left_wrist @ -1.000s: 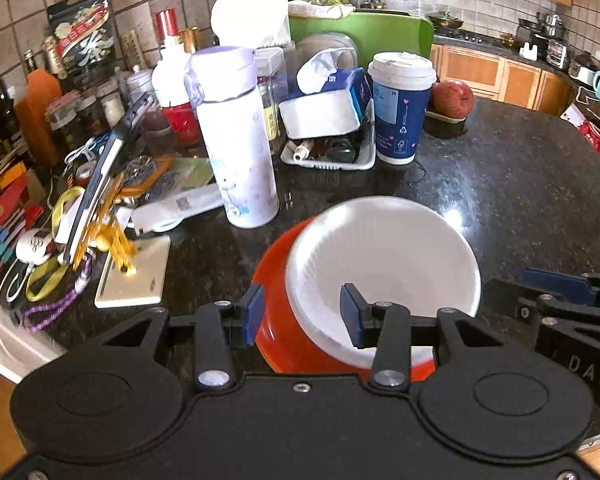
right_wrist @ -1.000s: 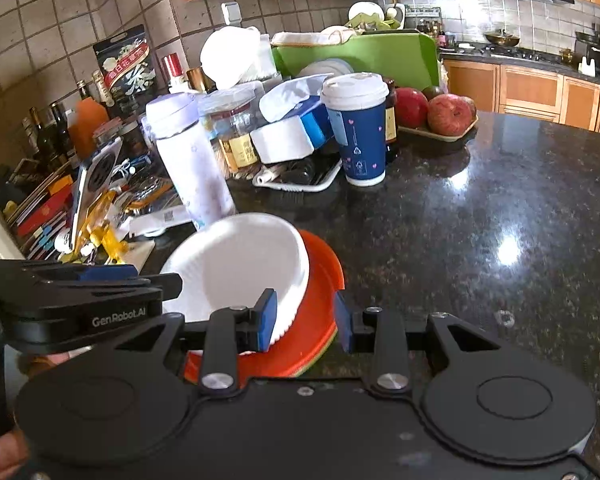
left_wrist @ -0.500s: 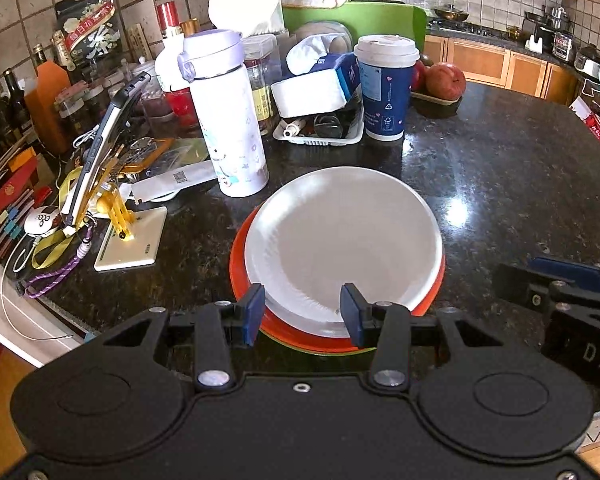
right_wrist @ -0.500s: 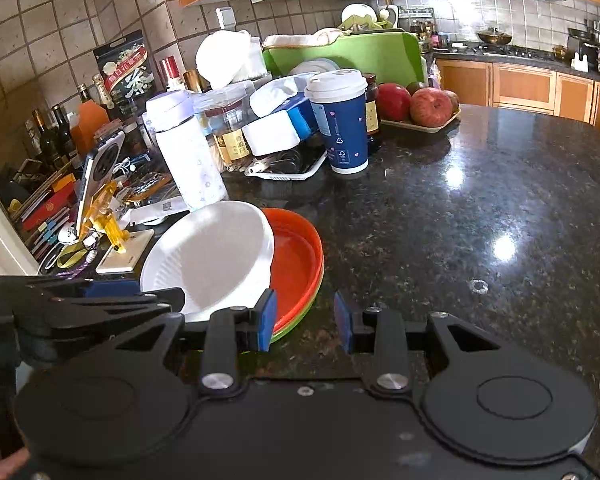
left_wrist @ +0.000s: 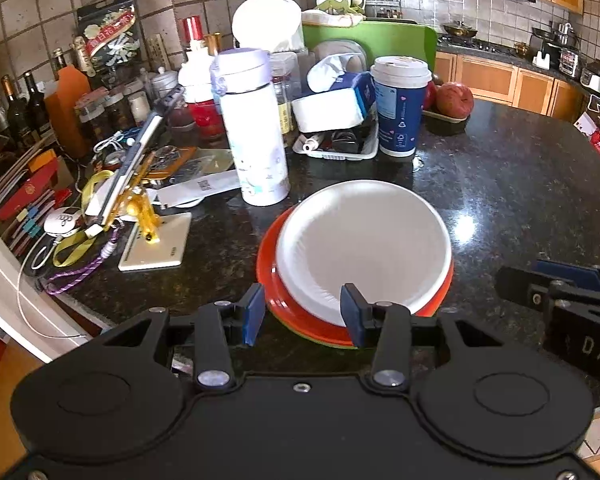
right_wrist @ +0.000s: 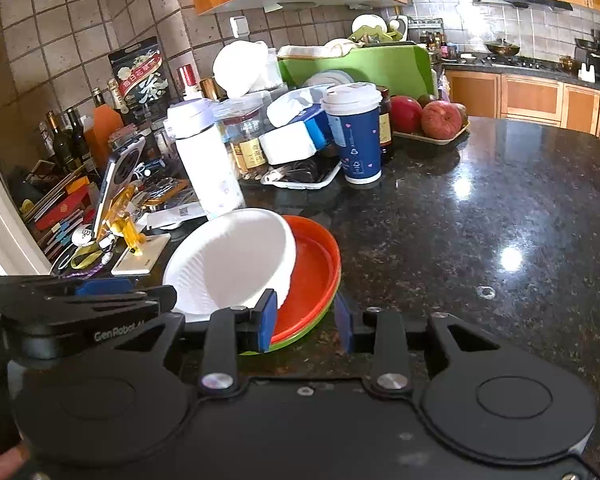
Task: Organize plates and bowls
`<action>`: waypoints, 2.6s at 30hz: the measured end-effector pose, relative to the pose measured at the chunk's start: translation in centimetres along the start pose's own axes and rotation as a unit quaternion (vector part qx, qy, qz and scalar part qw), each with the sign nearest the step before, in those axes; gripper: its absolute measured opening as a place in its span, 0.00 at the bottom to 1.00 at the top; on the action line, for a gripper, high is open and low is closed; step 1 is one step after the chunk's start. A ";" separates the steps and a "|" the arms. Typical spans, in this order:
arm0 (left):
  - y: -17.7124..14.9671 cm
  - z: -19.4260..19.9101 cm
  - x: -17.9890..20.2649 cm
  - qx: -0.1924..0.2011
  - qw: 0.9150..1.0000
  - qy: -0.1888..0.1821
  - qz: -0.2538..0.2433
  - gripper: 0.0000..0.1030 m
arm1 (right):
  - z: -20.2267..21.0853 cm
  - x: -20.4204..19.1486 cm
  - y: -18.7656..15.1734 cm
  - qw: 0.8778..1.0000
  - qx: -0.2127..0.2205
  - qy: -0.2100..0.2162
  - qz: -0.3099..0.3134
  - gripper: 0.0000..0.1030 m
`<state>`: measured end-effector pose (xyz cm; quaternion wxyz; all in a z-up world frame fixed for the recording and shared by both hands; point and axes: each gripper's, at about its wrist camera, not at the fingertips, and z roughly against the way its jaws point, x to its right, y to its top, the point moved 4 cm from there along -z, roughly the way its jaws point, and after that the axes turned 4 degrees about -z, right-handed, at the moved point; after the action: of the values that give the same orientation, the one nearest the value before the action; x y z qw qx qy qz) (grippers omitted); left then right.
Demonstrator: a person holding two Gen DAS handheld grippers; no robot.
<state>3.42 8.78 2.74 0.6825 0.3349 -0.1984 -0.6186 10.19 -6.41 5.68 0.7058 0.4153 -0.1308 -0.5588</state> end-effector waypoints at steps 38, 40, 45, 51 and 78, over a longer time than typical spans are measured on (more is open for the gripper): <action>-2.0 -1.0 -0.9 -0.033 0.999 -0.014 -0.007 0.50 | -0.7 -2.5 -1.4 1.000 -0.024 0.007 0.015 0.33; -2.0 -1.0 -0.8 -0.034 0.999 -0.013 -0.007 0.50 | -0.7 -2.4 -1.5 1.000 -0.024 0.008 0.015 0.33; -1.9 -1.0 -0.6 -0.032 0.999 -0.016 -0.009 0.50 | -0.9 -2.3 -1.5 1.000 -0.025 0.008 0.015 0.33; -1.8 -1.1 -0.5 -0.033 0.999 -0.021 -0.008 0.50 | -0.9 -2.1 -1.5 1.000 -0.027 0.008 0.013 0.33; -2.2 -0.9 0.4 -0.036 0.999 -0.023 -0.010 0.50 | -0.6 -1.7 -1.4 0.999 -0.029 0.014 0.013 0.33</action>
<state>2.52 8.59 0.55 0.6831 0.2973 -0.1883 -0.6399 9.00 -4.67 4.73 0.7262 0.4007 -0.1105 -0.5475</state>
